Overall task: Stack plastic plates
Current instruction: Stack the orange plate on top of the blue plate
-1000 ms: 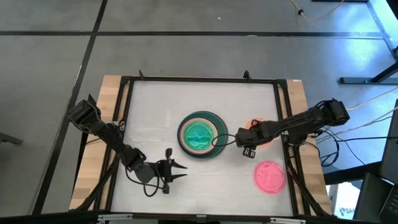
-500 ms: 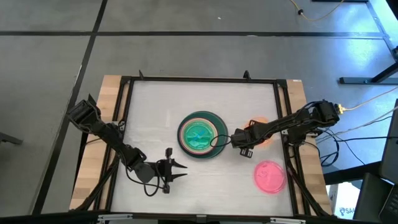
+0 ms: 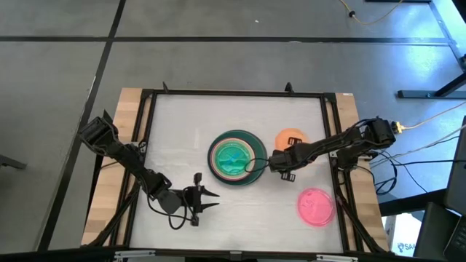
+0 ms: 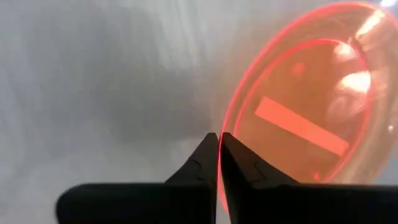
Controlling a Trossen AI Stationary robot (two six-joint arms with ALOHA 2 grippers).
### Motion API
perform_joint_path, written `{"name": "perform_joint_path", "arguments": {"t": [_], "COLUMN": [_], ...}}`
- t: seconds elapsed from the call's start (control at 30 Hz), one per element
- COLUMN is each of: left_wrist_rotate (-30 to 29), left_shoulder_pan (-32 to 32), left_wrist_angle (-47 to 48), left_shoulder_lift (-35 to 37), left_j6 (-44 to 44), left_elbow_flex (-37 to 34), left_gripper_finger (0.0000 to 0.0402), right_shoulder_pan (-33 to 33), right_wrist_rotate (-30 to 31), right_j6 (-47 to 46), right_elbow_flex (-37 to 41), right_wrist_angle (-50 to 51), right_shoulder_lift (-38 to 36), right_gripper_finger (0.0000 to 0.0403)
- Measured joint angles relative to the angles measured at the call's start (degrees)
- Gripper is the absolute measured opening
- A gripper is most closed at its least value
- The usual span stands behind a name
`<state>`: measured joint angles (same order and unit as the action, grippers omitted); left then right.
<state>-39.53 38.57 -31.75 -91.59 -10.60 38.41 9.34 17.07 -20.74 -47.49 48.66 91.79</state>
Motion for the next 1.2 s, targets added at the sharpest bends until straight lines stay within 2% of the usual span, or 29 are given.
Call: {"name": "perform_joint_path", "arguments": {"t": [0.47, 0.77, 0.9, 1.13, 1.2], "left_wrist_rotate": [0.0, 0.0, 0.0, 0.0, 0.0], "left_shoulder_pan": [0.0, 0.0, 0.0, 0.0, 0.0], "left_wrist_angle": [0.0, 0.0, 0.0, 0.0, 0.0], "left_shoulder_lift": [0.0, 0.0, 0.0, 0.0, 0.0], "left_j6": [0.0, 0.0, 0.0, 0.0, 0.0], "left_elbow_flex": [0.0, 0.0, 0.0, 0.0, 0.0], "left_gripper_finger": [0.0114, 0.0114, 0.0114, 0.0114, 0.0114], "right_shoulder_pan": [0.0, 1.9, 4.6, 8.1, 8.1], "right_wrist_rotate": [6.3, 8.8, 8.7, 7.2, 4.9], "right_j6": [4.0, 8.5, 11.3, 19.8, 21.2], "right_elbow_flex": [-11.7, -18.7, -19.9, -19.9, -19.9], "right_wrist_angle": [6.0, 3.4, -2.2, -18.2, -22.1], "right_shoulder_lift": [-0.1, -0.1, -0.2, -0.2, -0.2], "right_gripper_finger": [0.0001, 0.0001, 0.0001, 0.0001, 0.0001]}}
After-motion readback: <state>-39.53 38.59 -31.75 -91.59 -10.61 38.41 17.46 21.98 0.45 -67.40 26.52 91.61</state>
